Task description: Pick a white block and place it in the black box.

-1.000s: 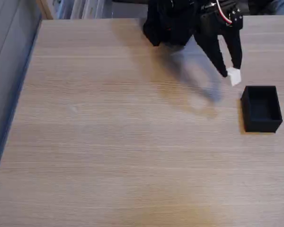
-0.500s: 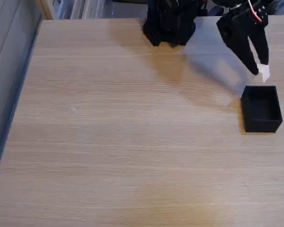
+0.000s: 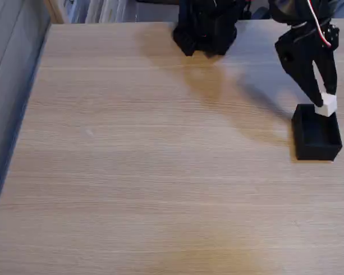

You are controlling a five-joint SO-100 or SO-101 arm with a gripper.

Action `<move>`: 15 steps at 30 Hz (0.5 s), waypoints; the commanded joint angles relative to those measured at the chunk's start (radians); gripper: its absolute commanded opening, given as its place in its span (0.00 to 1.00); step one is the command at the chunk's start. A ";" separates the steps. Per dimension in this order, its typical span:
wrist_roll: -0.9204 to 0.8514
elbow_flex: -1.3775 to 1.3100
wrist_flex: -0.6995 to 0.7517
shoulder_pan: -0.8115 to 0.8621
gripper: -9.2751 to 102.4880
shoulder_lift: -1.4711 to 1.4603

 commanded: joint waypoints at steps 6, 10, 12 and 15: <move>0.040 -0.038 -0.017 0.006 0.18 -0.011; 0.049 -0.038 -0.011 0.006 0.19 -0.009; 0.052 -0.038 -0.011 0.006 0.19 -0.008; 0.061 -0.038 -0.011 0.008 0.20 -0.002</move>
